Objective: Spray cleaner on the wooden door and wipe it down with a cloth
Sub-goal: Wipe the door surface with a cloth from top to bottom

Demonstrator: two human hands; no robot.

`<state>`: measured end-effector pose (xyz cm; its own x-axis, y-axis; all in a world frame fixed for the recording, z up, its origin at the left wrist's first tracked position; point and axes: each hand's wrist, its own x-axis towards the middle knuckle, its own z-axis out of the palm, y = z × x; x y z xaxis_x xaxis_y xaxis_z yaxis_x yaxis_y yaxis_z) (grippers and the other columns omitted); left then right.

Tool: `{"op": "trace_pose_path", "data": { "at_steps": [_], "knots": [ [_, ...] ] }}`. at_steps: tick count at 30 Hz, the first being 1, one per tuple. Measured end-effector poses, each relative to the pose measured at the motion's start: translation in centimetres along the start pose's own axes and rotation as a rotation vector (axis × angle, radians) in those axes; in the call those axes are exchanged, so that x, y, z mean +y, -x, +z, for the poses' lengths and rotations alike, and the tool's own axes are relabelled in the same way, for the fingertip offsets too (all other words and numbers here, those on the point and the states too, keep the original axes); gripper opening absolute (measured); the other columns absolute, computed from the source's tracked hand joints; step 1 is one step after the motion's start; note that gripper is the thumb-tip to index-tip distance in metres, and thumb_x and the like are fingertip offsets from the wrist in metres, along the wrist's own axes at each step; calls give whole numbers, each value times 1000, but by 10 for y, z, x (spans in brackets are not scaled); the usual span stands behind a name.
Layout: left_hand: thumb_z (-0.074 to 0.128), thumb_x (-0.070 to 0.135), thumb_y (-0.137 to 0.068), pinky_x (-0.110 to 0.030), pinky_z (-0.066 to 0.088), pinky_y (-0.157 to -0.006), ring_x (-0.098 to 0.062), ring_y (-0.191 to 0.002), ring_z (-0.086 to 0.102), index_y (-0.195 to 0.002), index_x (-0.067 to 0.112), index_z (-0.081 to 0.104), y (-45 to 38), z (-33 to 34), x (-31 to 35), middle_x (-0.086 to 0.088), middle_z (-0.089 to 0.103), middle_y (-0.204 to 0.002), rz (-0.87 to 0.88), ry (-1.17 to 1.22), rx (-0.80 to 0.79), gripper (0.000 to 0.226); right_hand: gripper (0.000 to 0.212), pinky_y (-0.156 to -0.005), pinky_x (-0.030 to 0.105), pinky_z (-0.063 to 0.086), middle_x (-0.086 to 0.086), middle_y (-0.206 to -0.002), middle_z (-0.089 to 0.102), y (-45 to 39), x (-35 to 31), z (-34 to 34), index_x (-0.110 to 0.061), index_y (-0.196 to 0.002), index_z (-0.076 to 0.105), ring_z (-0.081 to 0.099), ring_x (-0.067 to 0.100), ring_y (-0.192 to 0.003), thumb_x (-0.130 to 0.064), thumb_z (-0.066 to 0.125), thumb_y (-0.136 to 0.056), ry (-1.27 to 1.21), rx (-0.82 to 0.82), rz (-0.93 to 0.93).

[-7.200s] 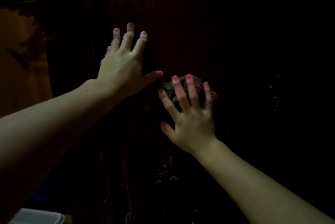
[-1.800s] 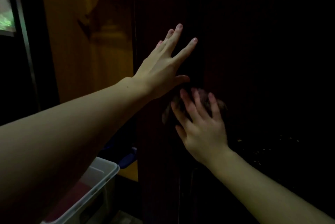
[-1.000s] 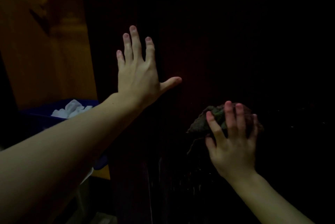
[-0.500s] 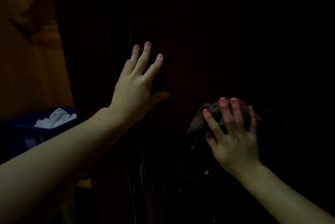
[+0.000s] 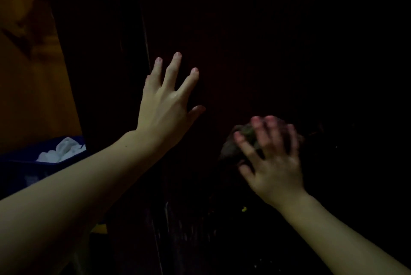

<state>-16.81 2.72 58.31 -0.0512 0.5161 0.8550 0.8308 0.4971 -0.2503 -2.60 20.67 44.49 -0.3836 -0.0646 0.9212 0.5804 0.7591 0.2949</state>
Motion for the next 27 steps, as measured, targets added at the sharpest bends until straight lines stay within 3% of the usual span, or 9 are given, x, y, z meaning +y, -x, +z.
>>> {"op": "trace_pose_path", "data": {
  "at_steps": [2, 5, 9, 11, 13, 17, 21, 27],
  "knots": [
    [60, 42, -84, -61, 19, -113, -40, -145, 12, -149, 24, 32, -5, 2, 6, -17, 14, -159, 91, -23, -1, 73, 73, -112, 67, 11, 15, -157, 14, 18, 22, -5, -30, -148, 26, 9, 37, -146, -53, 47, -82, 26, -29, 142],
    [65, 39, -84, -61, 14, -114, -38, -146, 8, -150, 29, 29, -17, 2, 21, -16, 8, -160, 221, -28, -14, 76, 71, -111, 69, 10, 18, -157, 16, 16, 7, -9, -27, -146, 30, 11, 42, -145, -52, 49, -82, 16, -33, 266],
    [61, 38, -88, -64, 7, -114, -36, -147, 0, -151, 30, 23, -40, 4, 57, -14, 1, -161, 318, -32, -13, 74, 76, -113, 66, 2, 14, -159, 9, -20, -29, -10, -33, -149, 27, 3, 41, -146, -55, 53, -81, 16, -63, 96],
    [56, 39, -91, -66, 4, -112, -36, -147, -1, -151, 29, 24, -49, 7, 74, -13, 2, -161, 338, -23, 12, 69, 76, -114, 63, 2, 11, -161, 3, -18, -13, -9, -35, -151, 21, -4, 37, -147, -59, 50, -85, 58, -85, -20],
    [54, 39, -92, -68, 4, -110, -36, -147, 2, -150, 28, 27, -56, 12, 91, -13, 6, -161, 354, -16, 43, 65, 74, -114, 63, 6, 11, -159, 10, 1, 23, -9, -36, -149, 24, 6, 37, -147, -58, 51, -84, 74, -62, -54],
    [47, 44, -91, -74, 3, -105, -41, -146, 5, -150, 27, 28, -68, 19, 121, -13, 12, -160, 341, -26, 83, 64, 75, -112, 67, 13, 17, -155, 18, 51, 103, -11, -29, -145, 30, 17, 41, -144, -53, 54, -79, 104, 6, 203],
    [42, 47, -92, -76, 2, -103, -45, -144, 4, -150, 27, 29, -70, 22, 129, -15, 14, -159, 321, -19, 101, 62, 76, -113, 67, 8, 21, -157, 15, 52, 98, -19, -26, -149, 22, 11, 46, -145, -52, 48, -84, 70, -3, 414],
    [46, 47, -87, -81, 9, -97, -50, -141, 12, -146, 26, 36, -80, 16, 129, -21, 22, -155, 367, -59, 84, 63, 72, -114, 65, 4, 11, -160, 7, -3, 64, -20, -36, -150, 21, 5, 40, -146, -59, 45, -86, 53, -70, 35]
  ]
}}
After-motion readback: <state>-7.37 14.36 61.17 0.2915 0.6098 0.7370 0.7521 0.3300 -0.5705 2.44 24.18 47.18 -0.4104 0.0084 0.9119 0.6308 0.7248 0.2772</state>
